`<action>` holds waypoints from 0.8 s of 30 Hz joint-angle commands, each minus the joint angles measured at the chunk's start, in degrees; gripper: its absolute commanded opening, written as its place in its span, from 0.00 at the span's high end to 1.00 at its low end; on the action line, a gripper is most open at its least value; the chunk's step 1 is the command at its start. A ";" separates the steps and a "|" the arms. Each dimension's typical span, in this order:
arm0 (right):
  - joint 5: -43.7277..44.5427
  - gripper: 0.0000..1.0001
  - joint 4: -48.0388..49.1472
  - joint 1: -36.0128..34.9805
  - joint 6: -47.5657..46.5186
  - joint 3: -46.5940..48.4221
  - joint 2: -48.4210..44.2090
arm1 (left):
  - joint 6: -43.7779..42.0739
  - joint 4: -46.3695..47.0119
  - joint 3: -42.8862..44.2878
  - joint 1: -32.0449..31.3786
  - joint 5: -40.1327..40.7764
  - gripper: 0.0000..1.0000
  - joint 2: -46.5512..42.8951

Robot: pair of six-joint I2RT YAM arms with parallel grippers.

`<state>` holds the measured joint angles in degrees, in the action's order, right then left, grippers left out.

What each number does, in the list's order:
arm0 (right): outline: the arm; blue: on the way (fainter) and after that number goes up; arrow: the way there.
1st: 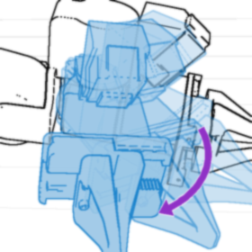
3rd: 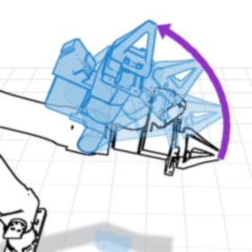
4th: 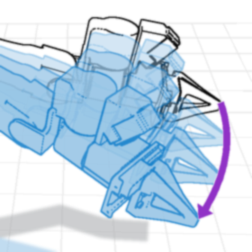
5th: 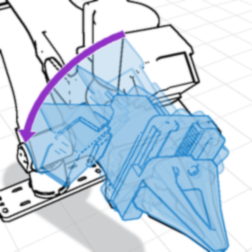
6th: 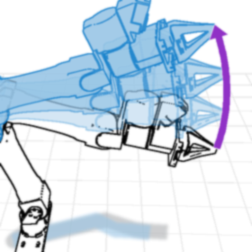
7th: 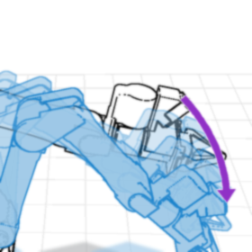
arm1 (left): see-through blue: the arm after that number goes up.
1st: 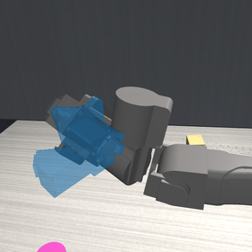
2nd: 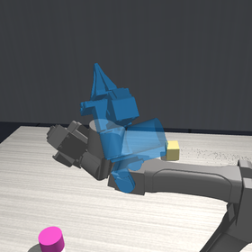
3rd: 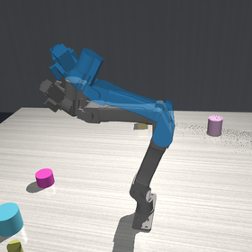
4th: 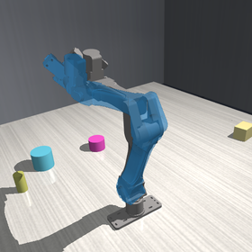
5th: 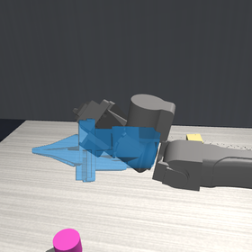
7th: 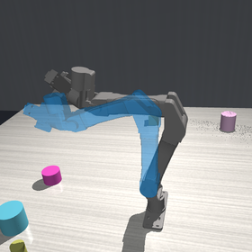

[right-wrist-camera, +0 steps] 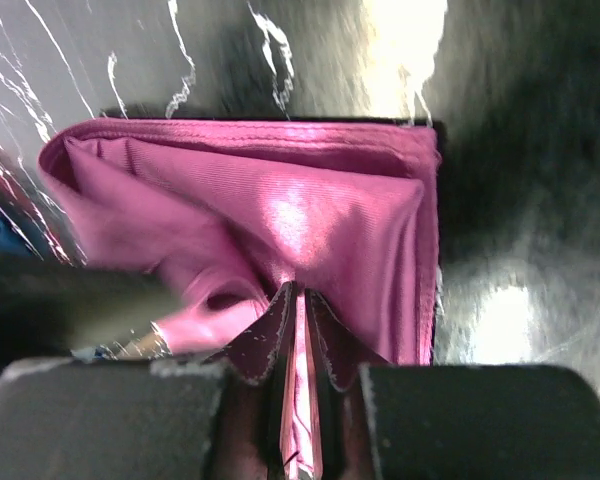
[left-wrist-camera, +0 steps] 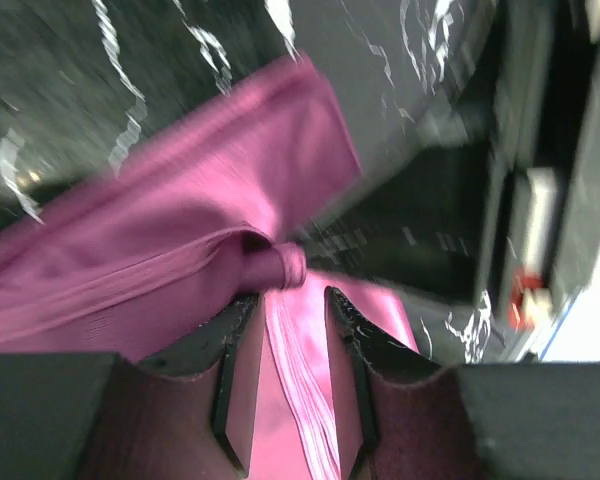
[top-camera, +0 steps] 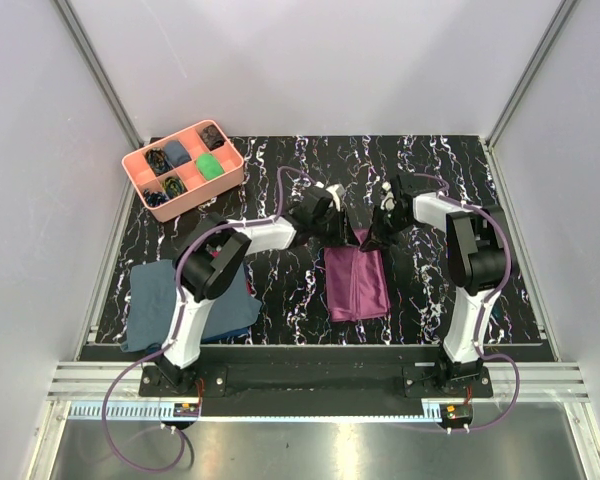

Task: Fold the napkin into a case and place the utensils inside
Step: Fold the lower triangle-folded napkin at the center of the board.

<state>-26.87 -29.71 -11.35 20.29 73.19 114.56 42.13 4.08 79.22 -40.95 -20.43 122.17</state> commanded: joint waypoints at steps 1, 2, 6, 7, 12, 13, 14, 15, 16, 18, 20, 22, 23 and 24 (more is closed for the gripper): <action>1.82 0.86 1.77 0.10 -0.34 -3.14 -3.73 | -0.55 -0.56 3.22 2.01 -1.46 0.66 -1.22; 2.00 0.86 1.77 0.10 -0.60 -3.14 -3.82 | -1.08 -1.00 3.31 2.01 -1.72 0.64 -2.10; 1.65 0.86 1.76 0.10 -0.87 -2.96 -3.91 | -2.84 -5.55 4.01 1.23 -4.80 0.52 -6.85; 1.82 0.86 1.68 0.10 -1.13 -2.88 -3.82 | -3.89 -6.61 3.84 1.14 -4.19 0.50 -8.25; 2.18 0.86 1.59 0.19 -1.31 -2.88 -4.00 | -13.11 -17.84 6.38 -0.62 3.97 0.36 -13.10; 2.09 0.86 1.59 0.11 -1.40 -2.88 -4.34 | -16.43 -19.44 7.95 -0.97 8.86 0.38 -13.01; 2.09 0.86 1.50 0.10 -1.31 -2.88 -4.44 | -18.12 -20.76 8.75 -1.15 10.39 0.41 -12.66; 2.09 0.86 1.59 0.10 -1.40 -2.88 -4.52 | -21.27 -22.43 9.45 -1.76 12.67 0.45 -11.87; 2.09 0.86 1.50 0.10 -1.48 -2.88 -4.61 | -22.34 -23.05 10.94 -2.11 13.65 0.46 -11.08; 2.00 0.86 1.33 0.10 -1.48 -2.79 -4.61 | -25.67 -26.72 13.66 -2.64 14.97 0.43 -7.94; 2.00 0.86 1.41 0.19 -1.57 -2.79 -4.52 | -27.44 -29.81 18.59 -3.61 17.69 0.39 -5.72; 1.91 0.86 1.33 0.10 -1.57 -2.79 -4.44 | -30.61 -31.50 21.14 -4.49 19.80 0.39 -3.87; 1.91 0.86 1.33 0.10 -1.66 -2.79 -4.35 | -31.49 -31.41 21.50 -5.10 20.25 0.39 -3.43; 1.91 0.86 1.24 0.19 -1.75 -2.79 -4.26 | -33.58 -31.41 21.94 -5.37 22.34 0.41 -3.08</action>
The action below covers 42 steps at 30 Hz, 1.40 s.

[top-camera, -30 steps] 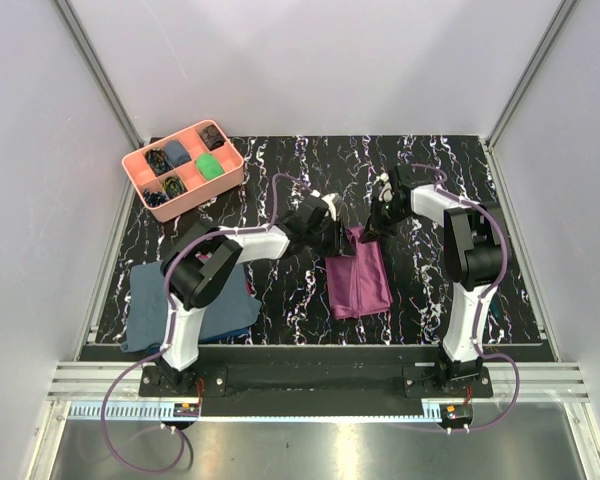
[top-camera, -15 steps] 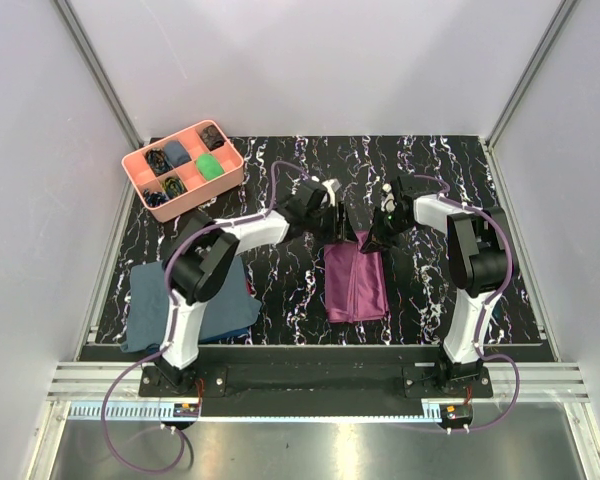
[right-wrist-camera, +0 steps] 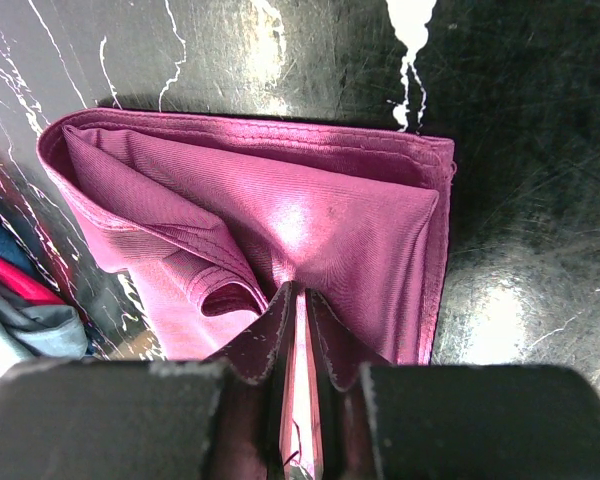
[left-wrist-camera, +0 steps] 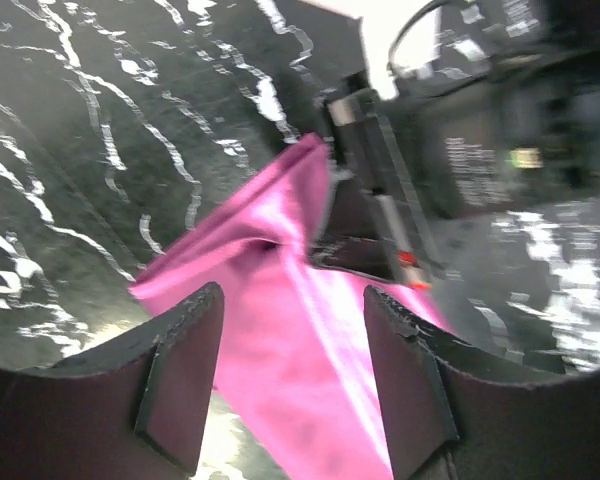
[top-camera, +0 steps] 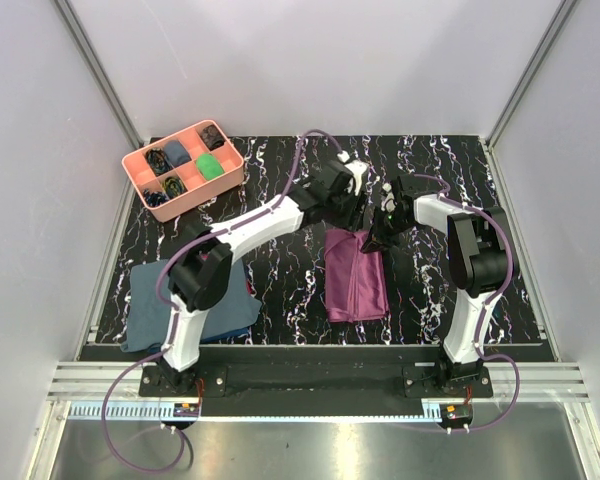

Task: Fold the napkin into a case and place the utensils inside
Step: Fold the lower triangle-folded napkin at the center of the board.

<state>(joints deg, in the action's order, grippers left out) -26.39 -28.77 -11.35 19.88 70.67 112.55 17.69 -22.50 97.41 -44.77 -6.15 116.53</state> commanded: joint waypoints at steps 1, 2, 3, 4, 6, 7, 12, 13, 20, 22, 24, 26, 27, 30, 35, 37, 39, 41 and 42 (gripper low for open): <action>1.43 0.86 0.39 0.11 -1.33 -0.19 -2.34 | -9.78 -4.75 4.37 -1.63 7.91 0.44 3.17; 1.26 0.86 0.30 0.19 -1.33 -0.19 -2.25 | -10.57 -4.74 4.55 -1.63 7.39 0.46 3.52; 1.26 0.86 0.39 0.19 -1.25 -0.19 -2.16 | -12.23 -4.74 4.72 -1.63 6.60 0.48 3.79; 1.26 0.86 0.39 0.11 -1.25 -0.27 -1.99 | -13.11 -4.83 5.16 -1.63 6.51 0.49 4.49; 1.34 0.86 0.39 0.19 -1.42 -0.27 -1.99 | -16.18 -4.92 5.60 -1.54 1.96 0.51 5.28; 1.17 0.86 0.30 0.19 -1.33 -0.27 -1.90 | -16.81 -4.83 5.95 -1.54 1.41 0.51 5.90; 1.08 0.86 0.21 0.19 -1.25 -0.27 -1.90 | -20.15 -4.74 7.01 -1.63 0.88 0.52 7.57; 1.08 0.86 0.38 0.11 -1.25 -0.27 -1.90 | -20.33 -4.74 7.27 -1.55 0.88 0.52 8.09; 0.99 0.87 0.39 0.19 -1.07 -0.27 -1.81 | -20.86 -4.92 8.15 -1.54 -0.61 0.52 10.56; 0.90 0.87 0.30 0.19 -1.16 -0.27 -1.72 | -20.42 -4.92 8.59 -1.63 -0.70 0.52 11.61; 0.82 0.87 0.30 0.19 -0.98 -0.27 -1.55 | -19.55 -4.22 8.59 -1.46 -0.35 0.57 12.14; 0.82 0.87 0.39 0.19 -1.07 -0.36 -1.81 | -18.49 -2.73 8.42 -1.19 0.96 0.61 12.14; 0.90 0.87 0.39 0.11 -1.07 -0.45 -1.90 | -18.22 -2.29 8.07 -1.11 0.97 0.62 12.14; 0.82 0.87 0.30 0.11 -1.07 -0.45 -1.99 | -17.87 -0.44 7.63 -1.10 1.93 0.64 11.96; 0.90 0.88 0.30 0.19 -1.07 -0.45 -1.90 | -17.96 1.06 6.74 -1.54 2.64 0.51 12.05; 0.82 0.88 0.30 0.19 -0.98 -0.36 -1.72 | -18.22 0.97 6.92 -1.54 1.94 0.52 12.40; 0.55 0.88 0.30 0.10 -0.98 -0.27 -1.55 | -18.40 1.14 6.92 -1.54 2.02 0.56 12.76; 0.47 0.88 0.30 0.11 -0.81 -0.27 -1.55 | -18.75 1.15 7.18 -1.55 1.59 0.57 13.28; 0.46 0.88 0.39 0.19 -0.81 -0.19 -1.37 | -18.92 1.14 7.18 -1.54 1.23 0.58 13.46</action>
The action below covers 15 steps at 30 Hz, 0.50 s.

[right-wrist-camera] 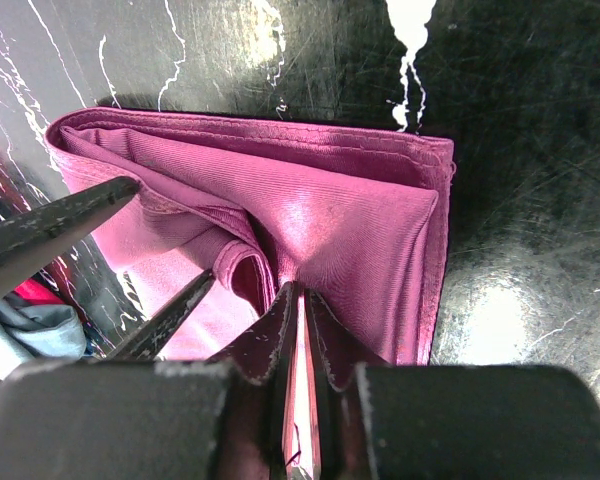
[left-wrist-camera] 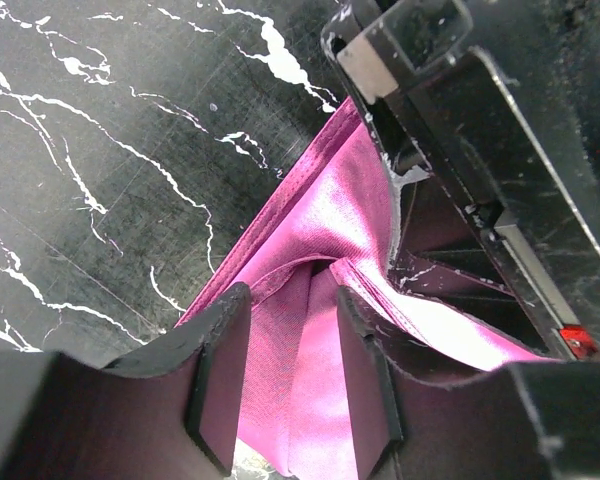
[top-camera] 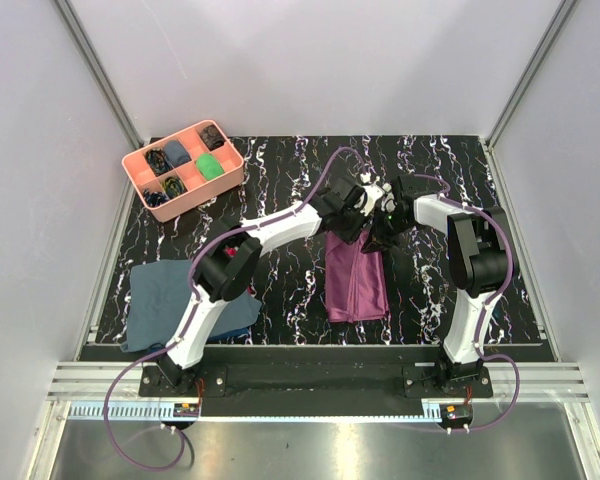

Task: Fold the napkin into a case and place the utensils inside
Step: Fold the lower triangle-folded napkin at the center of the board.

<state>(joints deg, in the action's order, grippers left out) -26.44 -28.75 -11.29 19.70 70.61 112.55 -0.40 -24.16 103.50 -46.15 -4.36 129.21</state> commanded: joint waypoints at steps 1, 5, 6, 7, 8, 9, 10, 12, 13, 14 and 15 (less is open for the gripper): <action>0.51 0.88 0.19 0.13 -0.63 -0.12 -1.46 | -0.91 2.81 1.09 -0.17 -0.82 0.58 0.87; 0.42 0.88 0.28 0.13 -0.54 -0.12 -1.46 | -0.65 2.63 0.91 -0.08 -2.58 0.58 1.57; 0.42 0.88 0.19 0.04 -0.63 -0.12 -1.46 | -0.56 2.63 0.82 -0.08 -3.02 0.57 1.66; 0.42 0.88 0.28 0.13 -0.63 -0.12 -1.46 | -0.74 2.72 0.56 -0.08 -3.02 0.57 1.66; 0.42 0.89 0.19 0.13 -0.63 -0.21 -1.46 | -0.65 2.72 0.56 -0.08 -2.85 0.58 1.92; 0.42 0.89 0.28 0.13 -0.63 -0.21 -1.46 | -0.74 2.63 0.47 -0.08 -2.59 0.62 1.93; 0.42 0.89 0.28 0.13 -0.63 -0.21 -1.20 | -0.74 2.98 0.38 -0.08 -2.15 0.65 1.93; 0.33 0.89 0.28 0.13 -0.63 -0.21 -1.19 | -0.83 3.59 -0.14 0.01 -1.79 0.69 1.75; 0.42 0.89 0.19 0.13 -0.63 -0.12 -1.02 | -0.91 4.12 -0.14 0.10 -1.62 0.71 1.84; 0.33 0.89 0.19 0.13 -0.63 -0.03 -1.11 | -0.91 4.30 -0.14 0.10 -1.01 0.74 1.75; 0.33 0.89 0.19 0.21 -0.54 -0.03 -1.02 | -0.74 4.21 -0.06 0.18 -0.65 0.76 1.66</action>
<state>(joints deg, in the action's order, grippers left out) -26.44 -28.75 -11.29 19.73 70.59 112.55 -0.60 -23.46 103.46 -46.13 -5.58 130.61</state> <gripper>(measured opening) 0.114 0.274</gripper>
